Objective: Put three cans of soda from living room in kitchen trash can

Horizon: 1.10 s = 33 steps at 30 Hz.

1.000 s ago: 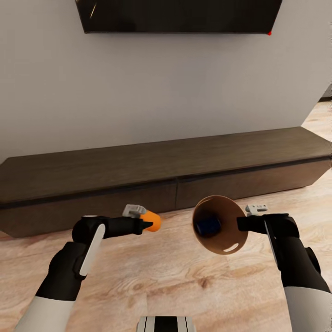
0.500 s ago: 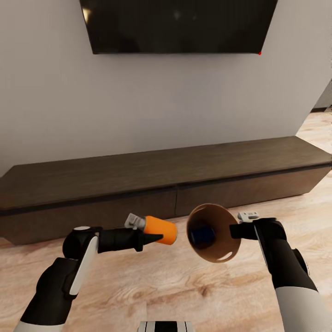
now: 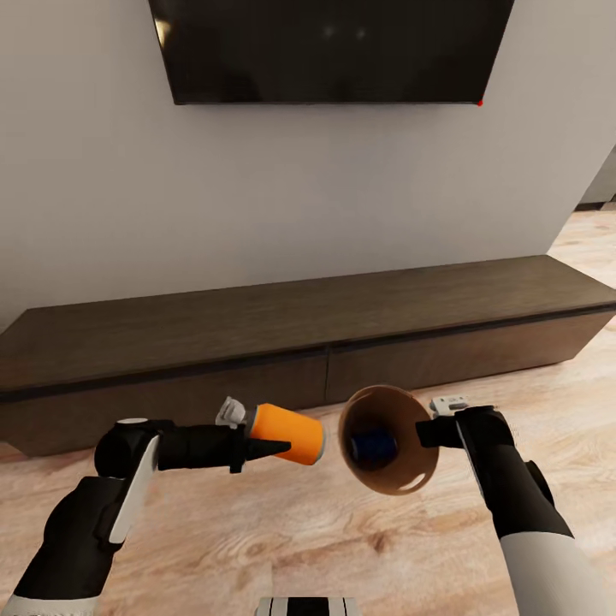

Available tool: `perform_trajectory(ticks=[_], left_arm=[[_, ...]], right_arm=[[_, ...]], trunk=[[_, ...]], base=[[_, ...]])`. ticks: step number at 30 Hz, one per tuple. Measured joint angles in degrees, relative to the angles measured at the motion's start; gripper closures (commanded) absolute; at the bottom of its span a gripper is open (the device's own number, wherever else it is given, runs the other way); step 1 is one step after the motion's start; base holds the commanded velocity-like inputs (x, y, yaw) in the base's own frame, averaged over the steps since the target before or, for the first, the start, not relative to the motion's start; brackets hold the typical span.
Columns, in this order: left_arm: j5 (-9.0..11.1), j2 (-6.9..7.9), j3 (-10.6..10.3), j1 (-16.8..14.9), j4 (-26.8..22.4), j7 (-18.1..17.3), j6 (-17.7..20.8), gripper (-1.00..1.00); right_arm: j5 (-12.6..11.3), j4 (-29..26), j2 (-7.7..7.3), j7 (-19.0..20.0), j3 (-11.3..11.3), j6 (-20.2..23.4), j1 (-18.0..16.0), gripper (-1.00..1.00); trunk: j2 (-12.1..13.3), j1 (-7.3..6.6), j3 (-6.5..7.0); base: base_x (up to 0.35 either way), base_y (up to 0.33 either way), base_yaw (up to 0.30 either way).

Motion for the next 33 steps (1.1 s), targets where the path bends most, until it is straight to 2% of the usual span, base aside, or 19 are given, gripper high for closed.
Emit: perform_trajectory(ticks=[3, 6, 8, 12, 15, 18, 21, 26, 30, 32, 33], left_arm=[[0.0, -0.18, 0.2, -0.2, 0.0, -1.1, 0.0, 1.0], [0.0, -0.94, 0.3, -0.3, 0.1, -1.6, 0.0, 1.0], [0.0, -1.98, 0.1, -0.3, 0.1, -1.8, 0.0, 1.0], [0.0, -5.16, -0.5, -0.4, 0.1, -1.9, 0.0, 1.0], [-0.1, -6.15, -0.5, -0.4, 0.1, -1.8, 0.0, 1.0], [-0.4, -7.9, -0.6, -0.5, 0.1, -1.0, 0.0, 1.0], [-0.8, -8.75, -0.7, -0.5, 0.2, 2.4, -0.1, 1.0], [-0.8, -9.13, -0.9, -0.5, 0.3, 8.9, 0.0, 1.0], [-0.8, -9.22, -3.0, -0.4, 0.4, 12.9, 0.0, 1.0], [-0.8, -9.37, -6.6, -0.4, 0.7, 18.8, -1.3, 1.0], [-0.6, -9.51, -7.3, -0.4, 0.7, 19.8, -1.5, 1.0]], right_arm=[[-1.1, 0.5, 0.6, 0.0, 1.3, 0.2, 0.0, 1.0], [-0.1, 0.8, 1.53, -0.2, 2.0, 0.0, 0.0, 1.0], [-0.1, 0.9, 2.27, -0.3, 2.3, 0.0, 0.0, 1.0], [-0.4, 1.0, 3.46, -1.2, 3.2, 0.1, 0.0, 1.0], [-0.2, 1.0, 3.76, -1.8, 3.8, 0.1, 0.0, 1.0], [0.0, 1.0, 3.9, -2.1, 4.5, 0.0, 0.0, 1.0], [-0.2, 1.0, 4.0, -2.2, 5.4, 0.1, 0.0, 1.0], [-0.2, 0.9, 4.29, -2.2, 6.0, 0.1, 0.0, 1.0], [-0.2, 0.9, 4.42, -2.2, 6.2, 0.1, 0.0, 1.0], [0.0, 0.8, 4.47, -2.2, 6.4, 0.0, 0.0, 1.0], [0.0, 0.7, 4.47, -2.2, 6.5, 0.0, 0.0, 1.0]], trunk=[[0.0, 0.0, 0.0], [0.0, 0.0, 0.0], [0.0, 0.0, 0.0], [0.0, 0.0, 0.0], [0.0, 0.0, 0.0], [0.0, 0.0, 0.0], [0.0, 0.0, 0.0], [0.0, 0.0, 0.0], [0.0, 0.0, 0.0], [0.0, 0.0, 0.0], [0.0, 0.0, 0.0]], base=[[0.0, 0.0, 0.0], [0.0, 0.0, 0.0], [0.0, 0.0, 0.0], [0.0, 0.0, 0.0], [0.0, 0.0, 0.0], [0.0, 0.0, 0.0], [0.0, 0.0, 0.0], [0.0, 0.0, 0.0], [0.0, 0.0, 0.0], [0.0, 0.0, 0.0], [0.0, 0.0, 0.0]])
